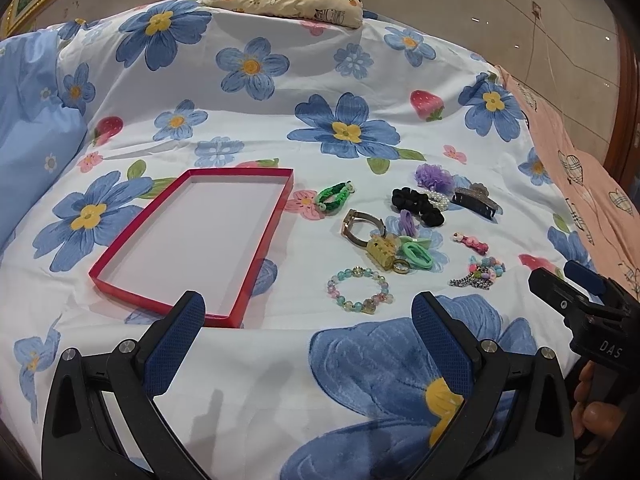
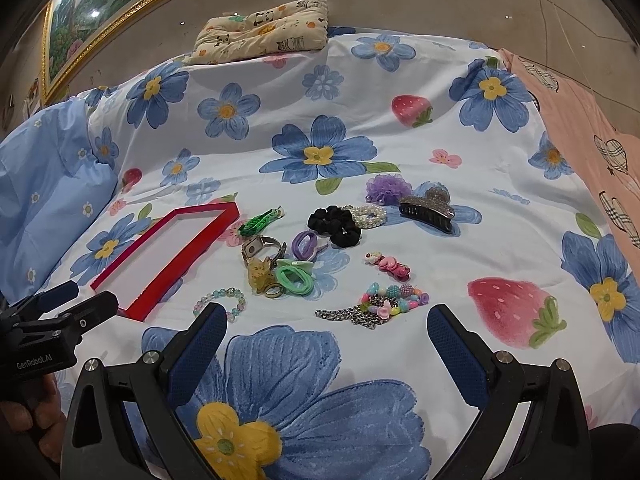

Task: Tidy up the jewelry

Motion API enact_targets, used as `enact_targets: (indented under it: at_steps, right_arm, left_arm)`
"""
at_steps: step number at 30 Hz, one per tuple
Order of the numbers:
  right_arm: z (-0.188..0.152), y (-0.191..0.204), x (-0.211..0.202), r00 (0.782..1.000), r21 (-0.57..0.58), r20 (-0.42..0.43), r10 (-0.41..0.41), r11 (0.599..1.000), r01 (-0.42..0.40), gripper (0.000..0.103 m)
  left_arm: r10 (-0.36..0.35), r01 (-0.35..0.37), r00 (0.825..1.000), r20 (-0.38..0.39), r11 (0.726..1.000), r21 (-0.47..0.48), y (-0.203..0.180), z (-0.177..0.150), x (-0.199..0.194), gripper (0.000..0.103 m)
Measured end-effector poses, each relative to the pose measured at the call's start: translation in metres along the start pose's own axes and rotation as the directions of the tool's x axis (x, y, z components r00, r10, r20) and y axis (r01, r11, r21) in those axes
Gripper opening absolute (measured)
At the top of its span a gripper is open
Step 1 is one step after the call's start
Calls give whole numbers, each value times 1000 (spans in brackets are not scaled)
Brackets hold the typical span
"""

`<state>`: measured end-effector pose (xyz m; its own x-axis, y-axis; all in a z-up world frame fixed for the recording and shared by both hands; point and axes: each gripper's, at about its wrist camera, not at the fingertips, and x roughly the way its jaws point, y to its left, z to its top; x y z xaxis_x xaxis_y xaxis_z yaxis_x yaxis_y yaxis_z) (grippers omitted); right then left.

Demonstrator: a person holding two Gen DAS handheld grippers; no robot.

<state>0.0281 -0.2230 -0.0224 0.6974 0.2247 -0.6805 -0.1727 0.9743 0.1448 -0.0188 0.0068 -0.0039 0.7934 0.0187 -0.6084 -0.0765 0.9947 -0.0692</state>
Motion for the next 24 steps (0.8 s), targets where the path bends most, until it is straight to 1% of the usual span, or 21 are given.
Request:
enact_targets:
  at_steps: [24]
  right_arm:
    - [-1, 7, 3, 1000, -8, 6, 13, 1000, -13, 101]
  left_arm:
    - [-6, 6, 1000, -2, 1000, 7, 0, 2, 1, 103]
